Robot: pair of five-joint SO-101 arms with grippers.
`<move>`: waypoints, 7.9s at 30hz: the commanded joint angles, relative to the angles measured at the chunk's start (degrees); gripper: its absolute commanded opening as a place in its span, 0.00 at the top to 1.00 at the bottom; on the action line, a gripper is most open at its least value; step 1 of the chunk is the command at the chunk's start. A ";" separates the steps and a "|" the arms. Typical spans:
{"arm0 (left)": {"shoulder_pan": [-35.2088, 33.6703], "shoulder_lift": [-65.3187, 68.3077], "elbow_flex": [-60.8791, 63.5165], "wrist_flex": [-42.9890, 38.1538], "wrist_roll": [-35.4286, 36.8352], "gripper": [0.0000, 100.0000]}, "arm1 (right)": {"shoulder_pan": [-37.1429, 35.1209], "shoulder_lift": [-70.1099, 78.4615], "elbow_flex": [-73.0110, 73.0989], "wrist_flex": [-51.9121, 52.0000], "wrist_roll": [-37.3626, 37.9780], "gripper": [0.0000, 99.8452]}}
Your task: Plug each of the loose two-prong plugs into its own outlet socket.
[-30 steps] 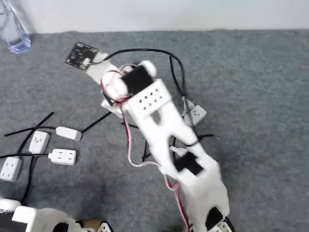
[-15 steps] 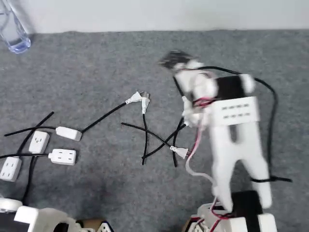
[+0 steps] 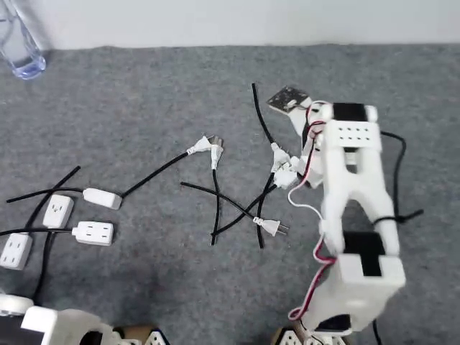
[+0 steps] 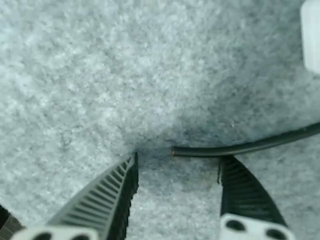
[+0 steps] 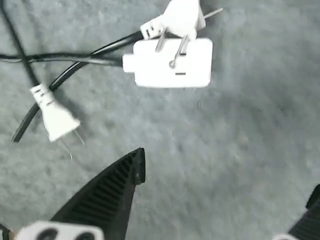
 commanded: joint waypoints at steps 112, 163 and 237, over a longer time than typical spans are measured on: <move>2.99 0.44 0.48 -1.85 0.35 0.75 | -4.26 39.25 -36.31 5.23 6.42 0.75; 2.99 0.35 0.48 -1.85 0.35 0.75 | -3.03 46.20 -51.52 13.14 1.49 0.75; 2.99 0.53 1.01 -2.73 0.70 0.75 | 28.79 10.07 -24.09 18.15 34.55 0.69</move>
